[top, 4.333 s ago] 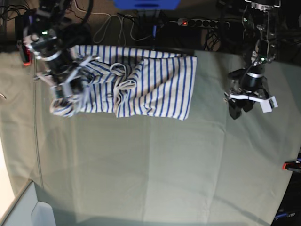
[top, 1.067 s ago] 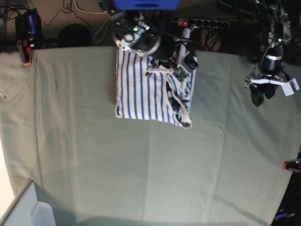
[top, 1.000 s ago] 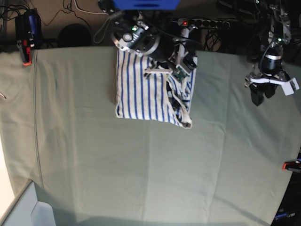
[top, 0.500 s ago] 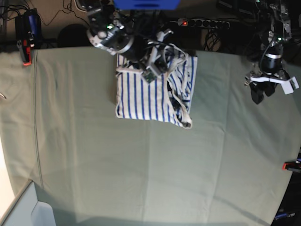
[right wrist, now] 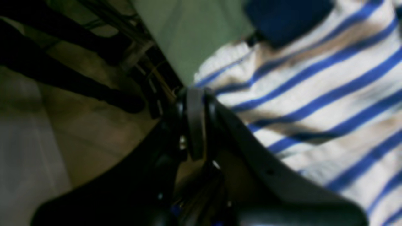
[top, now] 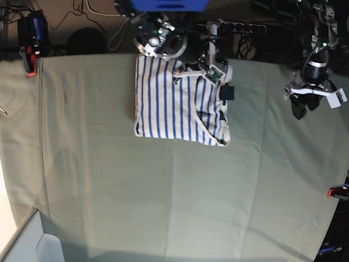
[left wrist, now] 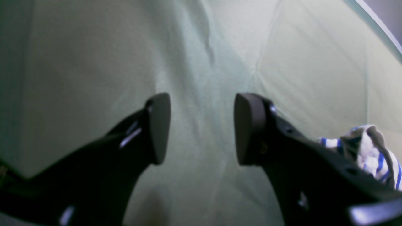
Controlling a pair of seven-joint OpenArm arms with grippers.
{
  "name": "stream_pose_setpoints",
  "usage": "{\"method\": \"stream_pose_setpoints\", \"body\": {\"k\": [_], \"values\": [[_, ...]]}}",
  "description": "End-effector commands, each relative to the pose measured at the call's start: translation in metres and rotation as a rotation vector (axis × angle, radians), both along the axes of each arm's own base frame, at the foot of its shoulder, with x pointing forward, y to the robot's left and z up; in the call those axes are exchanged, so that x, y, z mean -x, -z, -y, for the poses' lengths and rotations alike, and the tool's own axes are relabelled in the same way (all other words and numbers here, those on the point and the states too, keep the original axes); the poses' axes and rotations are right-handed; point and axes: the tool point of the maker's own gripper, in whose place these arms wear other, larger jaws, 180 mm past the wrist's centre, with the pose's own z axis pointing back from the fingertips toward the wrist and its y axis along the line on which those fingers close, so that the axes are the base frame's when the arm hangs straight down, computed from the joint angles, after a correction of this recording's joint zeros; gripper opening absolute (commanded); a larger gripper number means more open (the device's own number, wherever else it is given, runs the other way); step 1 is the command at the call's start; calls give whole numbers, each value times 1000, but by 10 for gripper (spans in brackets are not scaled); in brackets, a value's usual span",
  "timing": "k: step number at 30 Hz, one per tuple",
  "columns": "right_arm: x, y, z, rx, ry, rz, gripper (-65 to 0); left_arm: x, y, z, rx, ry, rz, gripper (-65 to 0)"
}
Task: Layout the t-shirt on the table in an organized manner, then fold the t-shirt properly
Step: 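Withdraw the right gripper from the folded shirt, then tuck and square the folded shirt's edge with the left gripper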
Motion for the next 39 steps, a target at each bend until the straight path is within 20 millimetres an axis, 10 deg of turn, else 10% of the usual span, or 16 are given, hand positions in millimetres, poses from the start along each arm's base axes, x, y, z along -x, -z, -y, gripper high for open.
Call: {"method": "stream_pose_setpoints", "body": {"k": [1,8,18,27,34,39], "values": [[-2,-18,-2,-43,6,44,-650,-4,-11,-4,-22,5,38,-329],[-53,-59,78,6,215,205,-650,-5,-10,5,-4,23,32,-327],[-84,-53,167,128,439,232,-632,-8,2,120,199,268,-90,-30],[-89,-50,199,172,518,234,-379,-14,30,189,313,394,-184,-30],[-86,-47,204,187,520,228,-347,-14,50,211,322,453,-243,-34],[-87,-48,204,185,521,232,-347,-14,66,222,318,488,-286,-226]]}}
